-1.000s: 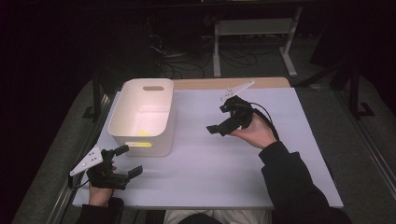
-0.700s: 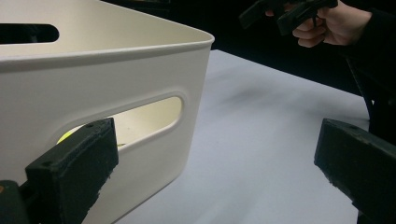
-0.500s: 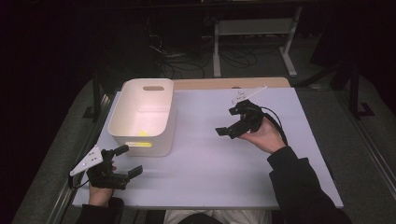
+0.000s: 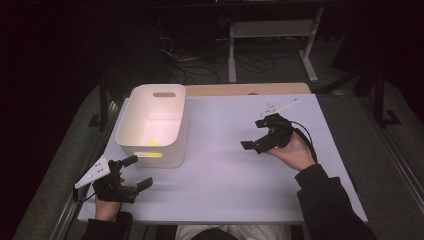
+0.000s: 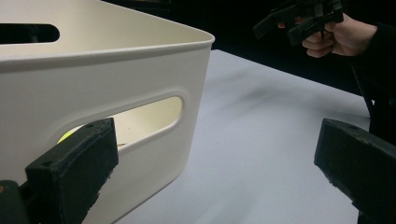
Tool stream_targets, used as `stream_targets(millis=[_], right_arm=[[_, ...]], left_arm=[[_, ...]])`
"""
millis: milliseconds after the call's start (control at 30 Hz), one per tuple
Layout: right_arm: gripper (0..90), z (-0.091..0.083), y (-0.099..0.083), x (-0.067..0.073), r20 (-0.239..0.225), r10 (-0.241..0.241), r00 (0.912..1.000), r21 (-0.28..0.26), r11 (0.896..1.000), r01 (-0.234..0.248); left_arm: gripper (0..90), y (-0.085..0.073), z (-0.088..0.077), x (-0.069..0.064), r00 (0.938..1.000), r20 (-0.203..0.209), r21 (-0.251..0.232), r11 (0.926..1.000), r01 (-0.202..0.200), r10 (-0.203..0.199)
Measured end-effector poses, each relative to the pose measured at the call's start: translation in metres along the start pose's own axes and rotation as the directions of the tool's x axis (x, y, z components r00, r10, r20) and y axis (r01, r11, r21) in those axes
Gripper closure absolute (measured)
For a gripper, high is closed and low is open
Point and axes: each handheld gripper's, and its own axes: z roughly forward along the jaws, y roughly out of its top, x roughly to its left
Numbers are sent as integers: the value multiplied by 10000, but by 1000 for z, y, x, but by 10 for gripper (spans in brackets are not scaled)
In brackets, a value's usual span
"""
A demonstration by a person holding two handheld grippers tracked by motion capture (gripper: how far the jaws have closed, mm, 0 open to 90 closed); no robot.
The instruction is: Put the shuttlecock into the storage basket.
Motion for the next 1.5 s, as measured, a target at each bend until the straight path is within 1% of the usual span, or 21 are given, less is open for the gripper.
stream_targets(millis=[233,633,667,867,1233,1500], right_arm=[[0,-7,-11,-4,167,129,9998,-128,9998,-127],[0,-19,-32,-7,315,440,9985,-162,9989,-435],[0,-21,-37,-8,341,485,9982,-200,9987,-478],[0,-27,-51,-10,471,712,9963,-345,9970,-696],[0,-38,-70,-10,696,915,9934,-692,9938,-866],[0,-47,-87,-12,938,1124,9892,-904,9905,-1039]], left_arm=[[0,0,0,0,10000,6,-2,10000,-5,5],[0,0,0,0,10000,-5,0,10000,-6,6],[0,0,0,0,10000,-6,-6,10000,-10,10],[0,0,0,0,10000,-11,15,10000,-28,28],[0,0,0,0,10000,-8,10,10000,-13,13],[0,0,0,0,10000,-11,11,10000,-38,38]])
